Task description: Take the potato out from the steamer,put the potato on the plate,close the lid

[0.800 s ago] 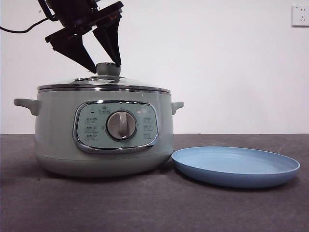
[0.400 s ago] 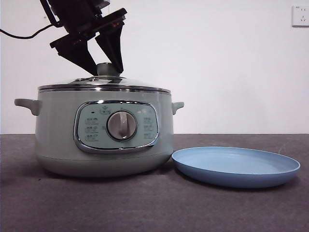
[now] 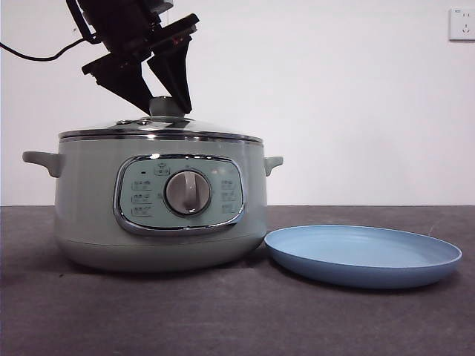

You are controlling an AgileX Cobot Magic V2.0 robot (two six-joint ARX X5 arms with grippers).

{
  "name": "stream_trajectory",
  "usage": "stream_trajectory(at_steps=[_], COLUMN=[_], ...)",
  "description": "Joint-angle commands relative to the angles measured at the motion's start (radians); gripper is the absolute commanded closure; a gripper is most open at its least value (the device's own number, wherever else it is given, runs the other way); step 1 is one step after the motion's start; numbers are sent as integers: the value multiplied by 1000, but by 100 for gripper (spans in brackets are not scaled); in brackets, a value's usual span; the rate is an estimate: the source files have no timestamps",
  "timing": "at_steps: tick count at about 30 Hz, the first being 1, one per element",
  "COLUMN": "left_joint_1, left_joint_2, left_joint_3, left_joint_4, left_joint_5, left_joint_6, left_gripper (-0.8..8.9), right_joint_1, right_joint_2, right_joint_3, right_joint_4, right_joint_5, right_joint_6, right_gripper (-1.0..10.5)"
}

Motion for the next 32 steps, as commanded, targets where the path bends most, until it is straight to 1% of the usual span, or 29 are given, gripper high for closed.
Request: stream_trajectory(at_steps=[1, 13, 14, 17, 19, 23, 29, 31, 32], left_joint_1=[-1, 0, 0, 0, 0, 0, 0, 0, 0], left_joint_2=[17, -34, -43, -76, -105, -183, -309, -348, -370], left_joint_3=[25, 422, 454, 529, 558, 583, 583, 583, 583], left_joint_4=[-21, -222, -245, -305, -333, -380, -511, -521, -518], left_joint_5=[-41, -35, -34, -34, -35, -36, -39, -48, -68], left_joint_6=[24, 65, 69, 96, 114, 127, 167, 168, 168], left_gripper=[822, 822, 822, 822, 822, 822, 822, 822, 822], right_joint_1=[2, 2, 2, 2, 2, 14, 98, 129, 148], right_joint_2=[-3, -3, -2, -2, -2, 6, 66, 96, 114], right_joint_3=[3, 3, 3, 3, 3, 3, 3, 3, 3], right_joint_4=[5, 19, 23, 53, 80, 100, 124, 148, 164], right_joint_5=[-2, -7, -8, -8, -8, -10, -8, -6, -5], right_joint_6=[6, 8, 11, 60, 85, 90, 93, 95, 99], right_gripper=[290, 290, 290, 290, 290, 290, 290, 290, 291])
